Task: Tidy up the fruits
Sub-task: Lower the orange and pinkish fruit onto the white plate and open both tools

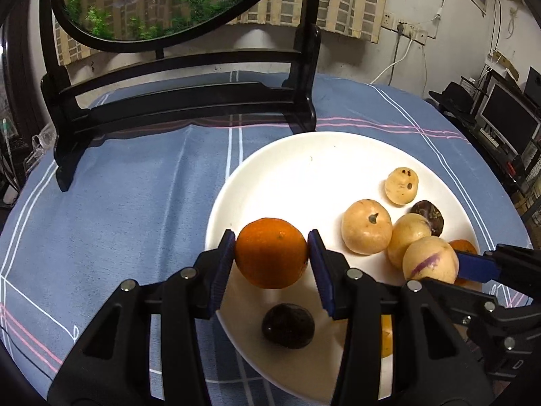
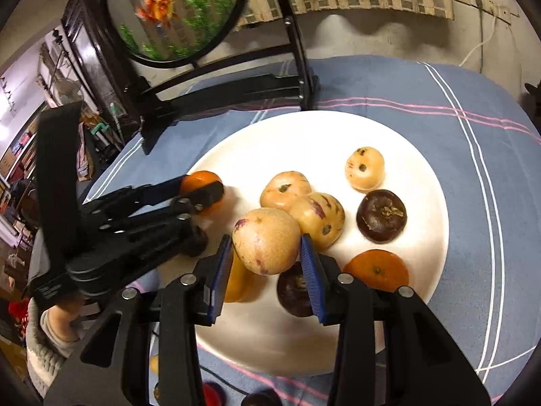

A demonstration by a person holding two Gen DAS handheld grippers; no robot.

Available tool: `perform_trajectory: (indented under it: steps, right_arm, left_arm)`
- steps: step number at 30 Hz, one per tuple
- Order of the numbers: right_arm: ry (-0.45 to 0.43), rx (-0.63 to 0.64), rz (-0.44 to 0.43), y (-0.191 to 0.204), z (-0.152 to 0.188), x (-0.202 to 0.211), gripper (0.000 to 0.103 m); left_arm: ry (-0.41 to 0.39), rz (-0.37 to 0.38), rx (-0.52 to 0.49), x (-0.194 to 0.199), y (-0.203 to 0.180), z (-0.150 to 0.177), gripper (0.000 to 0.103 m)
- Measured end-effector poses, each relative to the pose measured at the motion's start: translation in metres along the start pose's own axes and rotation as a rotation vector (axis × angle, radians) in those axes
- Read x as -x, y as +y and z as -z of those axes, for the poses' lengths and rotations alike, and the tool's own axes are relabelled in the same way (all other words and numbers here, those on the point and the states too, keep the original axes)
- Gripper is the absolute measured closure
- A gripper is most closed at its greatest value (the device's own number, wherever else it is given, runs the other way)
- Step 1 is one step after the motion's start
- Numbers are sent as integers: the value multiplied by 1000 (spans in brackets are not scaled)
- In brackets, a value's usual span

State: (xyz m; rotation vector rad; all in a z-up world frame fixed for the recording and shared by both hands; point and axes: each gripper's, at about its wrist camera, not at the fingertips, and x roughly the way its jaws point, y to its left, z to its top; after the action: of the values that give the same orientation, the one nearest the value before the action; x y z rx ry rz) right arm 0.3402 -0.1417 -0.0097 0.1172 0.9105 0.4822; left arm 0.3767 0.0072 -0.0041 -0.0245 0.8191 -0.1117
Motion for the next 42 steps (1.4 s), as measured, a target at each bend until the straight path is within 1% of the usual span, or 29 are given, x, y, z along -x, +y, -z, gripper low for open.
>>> perform_trajectory:
  steps: [1,2,3,5,6,7,8,11,18,21,24,25,26,27,28,29,30,34,37,39,42]
  right_arm:
    - [1,1,-6,-1,0,0,62]
    - [-1,-1,-11,-2,-1,2,62]
    - [-4,-2,-12,-2,-1,4,62]
    - [-10,-5,-27,-2,-2,7,60]
    - [-15,-4,-30,-2,-2,8,55]
    - [-23,-2,-24,-2,-1,10,42]
    - [-38,1,-11,-1,-1,13,37]
    - [-54,5,-33,-1,-3,17,37]
    - [-95,9,-49,5,-7,35,37]
    - [-122,6,-59,10,-8,50,37]
    - [-132,-15,-77,12,1,71,36]
    - [-135,-29,-82,11,7,80,36]
    - [-140,-39,-83,9,11,87,36]
    - [-147,-53,-84,7,17,94,33]
    - [-152,-69,-81,4,24,101,26]
    - [-152,-93,-72,1,33,107,21]
    - [-145,-115,-62,-3,41,110,11]
    - [-134,-179,-68,-15,81,123,9]
    - [-137,-247,-80,-32,105,129,9]
    - [-121,-296,-85,-44,114,128,9]
    - [-123,-346,-100,-56,114,128,9]
  left_arm:
    - [-10,-1,-2,2,-1,0,54]
    - [-17,-1,-4,4,-1,0,48]
    - [-29,-1,-7,7,-2,-1,45]
    - [-50,-5,-11,14,-3,-2,41]
    - [-55,-2,-9,16,-3,-3,40]
    - [-57,0,-9,17,-3,-4,39]
    - [-60,1,-8,19,-3,-4,37]
    - [-69,-7,-4,22,-1,-5,35]
    - [-80,-6,11,31,7,-8,35]
    - [-102,-9,9,46,8,-6,35]
    - [-105,-7,16,63,7,-2,35]
    - [-105,-4,7,73,4,4,35]
    - [-110,-2,3,80,4,11,31]
    - [-111,-4,-1,88,2,21,21]
    - [-104,-8,-8,92,1,30,18]
    - [-94,-9,-22,97,-1,41,17]
    - [-85,-10,-39,100,-3,49,17]
    - [-57,-57,-104,113,-13,93,16]
    - [-32,-43,-108,118,-17,111,16]
    - [-18,-41,-106,119,-17,119,15]
    - [13,-12,-71,116,-11,125,15]
